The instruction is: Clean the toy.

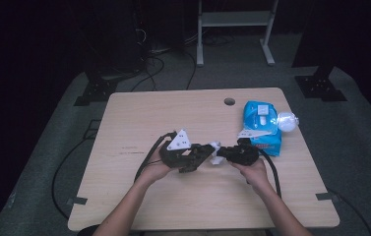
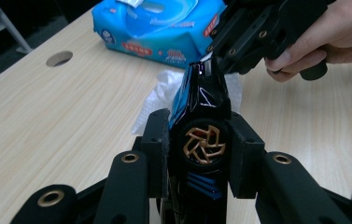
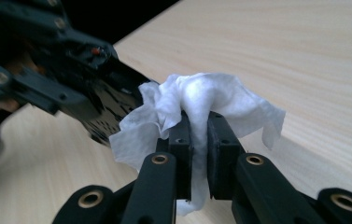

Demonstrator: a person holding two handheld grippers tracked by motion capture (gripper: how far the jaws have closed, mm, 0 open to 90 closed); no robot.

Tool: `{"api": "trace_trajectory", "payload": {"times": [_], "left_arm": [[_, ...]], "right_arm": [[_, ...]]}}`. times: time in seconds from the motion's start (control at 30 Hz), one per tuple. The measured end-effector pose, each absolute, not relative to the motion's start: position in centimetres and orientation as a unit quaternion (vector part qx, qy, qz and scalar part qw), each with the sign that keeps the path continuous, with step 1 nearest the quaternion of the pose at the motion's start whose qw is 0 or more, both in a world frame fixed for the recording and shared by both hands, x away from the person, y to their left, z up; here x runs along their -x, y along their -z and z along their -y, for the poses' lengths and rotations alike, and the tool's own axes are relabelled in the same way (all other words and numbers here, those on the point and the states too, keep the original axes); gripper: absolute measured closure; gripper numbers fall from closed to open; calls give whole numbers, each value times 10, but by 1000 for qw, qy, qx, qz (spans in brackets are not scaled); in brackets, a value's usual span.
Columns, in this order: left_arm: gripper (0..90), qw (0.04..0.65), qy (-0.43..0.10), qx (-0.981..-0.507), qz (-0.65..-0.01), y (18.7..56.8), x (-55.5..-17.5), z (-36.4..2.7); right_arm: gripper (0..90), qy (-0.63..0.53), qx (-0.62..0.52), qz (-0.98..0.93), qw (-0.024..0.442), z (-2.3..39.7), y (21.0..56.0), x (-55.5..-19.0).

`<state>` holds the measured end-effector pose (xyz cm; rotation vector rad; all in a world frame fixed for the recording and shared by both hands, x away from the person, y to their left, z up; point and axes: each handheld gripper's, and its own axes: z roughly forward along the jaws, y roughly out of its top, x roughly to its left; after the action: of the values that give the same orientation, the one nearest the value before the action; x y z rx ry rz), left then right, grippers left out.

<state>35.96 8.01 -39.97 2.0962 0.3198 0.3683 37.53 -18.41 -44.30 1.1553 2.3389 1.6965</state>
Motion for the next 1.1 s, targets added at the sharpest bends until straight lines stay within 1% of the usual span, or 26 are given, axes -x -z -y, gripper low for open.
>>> {"api": "trace_trajectory", "payload": {"times": [0.17, 0.23, 0.3, 0.73, 0.87, 0.93, 1.0, 1.1], "left_arm": [[648, 486, -144, -852, -128, 399, -360, -76], [647, 488, -141, -852, -129, 400, -360, -76], [646, 491, -138, -850, -130, 400, -360, -77], [639, 485, -138, -853, -137, 406, -361, -83], [644, 477, -139, -856, -141, 413, -359, -81], [649, 472, -141, -859, -143, 417, -360, -81], [667, 471, -138, -858, -150, 421, -361, -83], [680, 455, -127, -867, -156, 431, -364, -87]], "right_arm": [[816, -565, -369, -738, 24, 193, 426, -370], [817, -567, -364, -738, 36, 194, 422, -368], [818, -570, -365, -735, 35, 194, 420, -367], [825, -582, -339, -737, 58, 179, 401, -358], [826, -583, -320, -745, 51, 168, 399, -355], [825, -567, -304, -762, 70, 158, 398, -353], [825, -560, -300, -769, 72, 152, 400, -354], [824, -540, -302, -781, 81, 147, 408, -357]]}}
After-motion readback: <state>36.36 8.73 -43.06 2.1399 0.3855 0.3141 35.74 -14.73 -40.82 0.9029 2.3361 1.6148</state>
